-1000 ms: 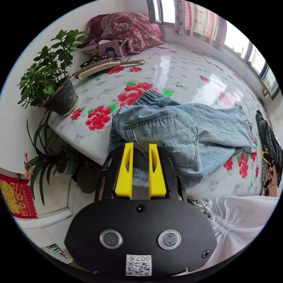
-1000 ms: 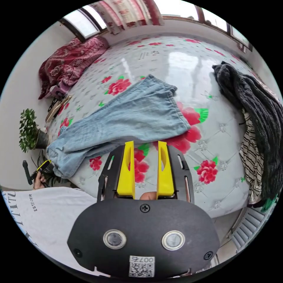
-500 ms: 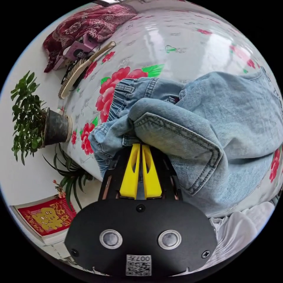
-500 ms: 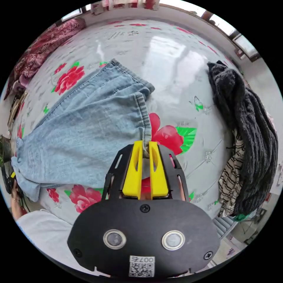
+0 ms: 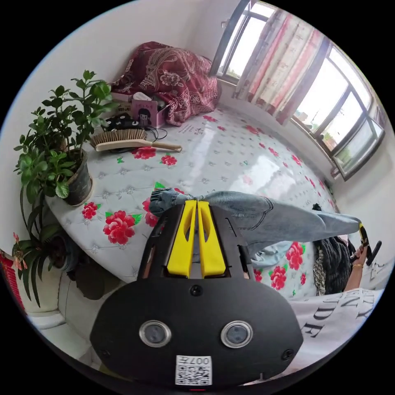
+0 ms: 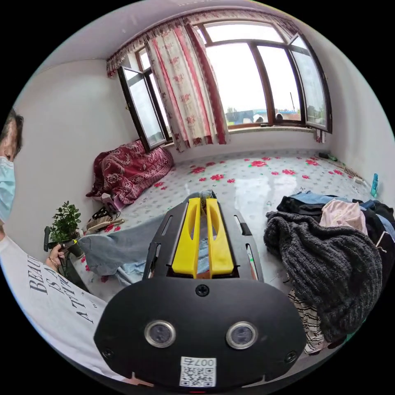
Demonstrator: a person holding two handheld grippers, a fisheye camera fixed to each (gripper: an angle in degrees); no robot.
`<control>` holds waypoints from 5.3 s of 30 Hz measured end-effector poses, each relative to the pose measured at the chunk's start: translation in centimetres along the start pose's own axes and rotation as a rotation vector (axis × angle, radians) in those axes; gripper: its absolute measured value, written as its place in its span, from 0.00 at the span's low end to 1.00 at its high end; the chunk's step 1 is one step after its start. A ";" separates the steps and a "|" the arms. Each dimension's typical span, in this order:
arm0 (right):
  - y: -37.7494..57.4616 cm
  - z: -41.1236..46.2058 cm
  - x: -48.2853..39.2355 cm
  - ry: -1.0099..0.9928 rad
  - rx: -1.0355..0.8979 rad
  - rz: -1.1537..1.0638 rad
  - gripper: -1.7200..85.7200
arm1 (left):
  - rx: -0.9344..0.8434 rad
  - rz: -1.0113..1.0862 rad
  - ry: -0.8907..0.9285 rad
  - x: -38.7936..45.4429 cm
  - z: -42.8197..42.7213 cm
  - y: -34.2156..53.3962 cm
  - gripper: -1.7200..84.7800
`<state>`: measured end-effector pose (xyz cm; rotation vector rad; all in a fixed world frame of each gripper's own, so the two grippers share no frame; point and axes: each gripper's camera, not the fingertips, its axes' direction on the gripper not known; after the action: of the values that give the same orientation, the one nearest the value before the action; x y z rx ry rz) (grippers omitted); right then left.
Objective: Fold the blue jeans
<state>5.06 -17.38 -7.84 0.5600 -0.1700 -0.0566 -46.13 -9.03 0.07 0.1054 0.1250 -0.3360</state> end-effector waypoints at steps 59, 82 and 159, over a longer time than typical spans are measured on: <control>18.3 22.8 19.5 0.117 -0.550 0.375 0.06 | -0.112 -0.089 -0.312 -1.7 18.3 2.8 0.06; 8.1 5.6 -2.1 -1.785 -0.234 0.650 0.12 | -0.304 -0.198 -0.116 -6.9 19.5 14.1 0.11; 25.4 12.6 -8.7 -0.006 -0.775 -0.029 0.02 | -0.254 0.011 -0.361 -2.8 13.1 12.3 0.01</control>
<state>-5.59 -1.59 14.97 -0.2108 -0.1325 -0.1447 -43.31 1.82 14.38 -0.2059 -0.1906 -0.3205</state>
